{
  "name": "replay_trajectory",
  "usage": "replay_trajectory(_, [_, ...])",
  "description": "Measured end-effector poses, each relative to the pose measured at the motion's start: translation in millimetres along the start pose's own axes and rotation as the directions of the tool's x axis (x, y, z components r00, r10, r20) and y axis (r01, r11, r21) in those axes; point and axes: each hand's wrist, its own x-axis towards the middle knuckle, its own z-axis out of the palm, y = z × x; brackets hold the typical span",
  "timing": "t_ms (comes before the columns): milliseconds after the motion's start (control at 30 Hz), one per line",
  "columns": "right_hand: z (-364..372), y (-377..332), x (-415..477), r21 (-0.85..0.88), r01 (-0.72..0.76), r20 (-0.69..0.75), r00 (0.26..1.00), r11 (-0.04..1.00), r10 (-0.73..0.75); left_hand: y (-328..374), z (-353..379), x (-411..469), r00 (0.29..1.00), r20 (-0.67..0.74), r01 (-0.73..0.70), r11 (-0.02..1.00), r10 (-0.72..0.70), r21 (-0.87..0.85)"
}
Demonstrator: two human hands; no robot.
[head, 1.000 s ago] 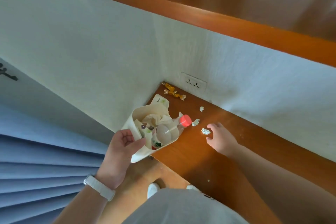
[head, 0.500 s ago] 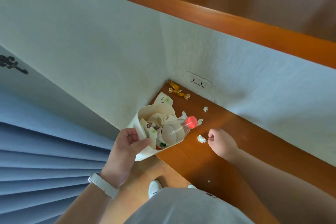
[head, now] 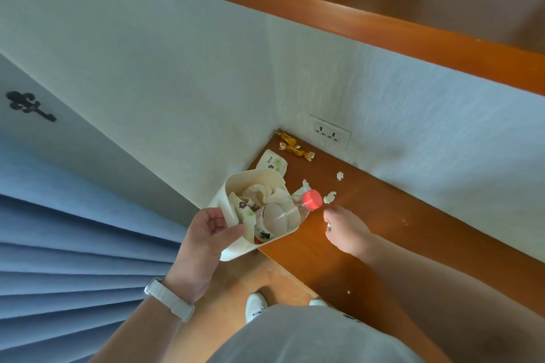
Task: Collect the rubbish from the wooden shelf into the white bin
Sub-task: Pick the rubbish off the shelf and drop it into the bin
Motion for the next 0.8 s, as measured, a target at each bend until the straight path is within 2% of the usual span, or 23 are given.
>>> replay_trajectory(67, [-9, -1, 2, 0.048, -0.037, 0.005, 0.999, 0.998, 0.037, 1, -2, 0, 1.000, 0.001, -0.015, 1.000, 0.015, -0.021])
replay_trajectory(167, [-44, -11, 10, 0.253, -0.076, -0.044, 0.995, 0.965, 0.090, 3, -5, 1, 1.000, 0.011, -0.023, 0.999, 0.024, -0.029])
replay_trajectory(267, [-100, -34, 15, 0.577, -0.094, -0.099, 0.978, 0.811, 0.184, 4, -7, 4, 0.999, 0.022, -0.023, 0.999, 0.024, -0.049])
replay_trajectory(333, [-137, -53, 13, 0.698, 0.030, -0.170, 0.978, 0.715, 0.125, 4, -7, 7, 0.999, 0.030, -0.018, 0.998, 0.020, -0.059])
replay_trajectory(433, [-182, -81, 1, 0.729, 0.225, -0.219, 0.971, 0.647, -0.091, 4, -6, 11, 0.998, 0.056, -0.018, 0.997, 0.022, -0.075])
replay_trajectory(533, [-198, -104, -8, 0.723, 0.290, -0.156, 0.953, 0.628, -0.260, 5, -3, 14, 0.996, 0.084, -0.019, 0.996, 0.027, -0.088])
replay_trajectory(700, [-190, -112, -4, 0.683, 0.296, -0.102, 0.944, 0.668, -0.315, 5, -3, 15, 0.994, 0.107, -0.013, 0.995, 0.023, -0.099])
replay_trajectory(800, [-181, -95, 9, 0.653, 0.300, -0.154, 0.952, 0.695, -0.266, 1, -6, 16, 0.995, 0.096, -0.006, 0.995, 0.016, -0.096])
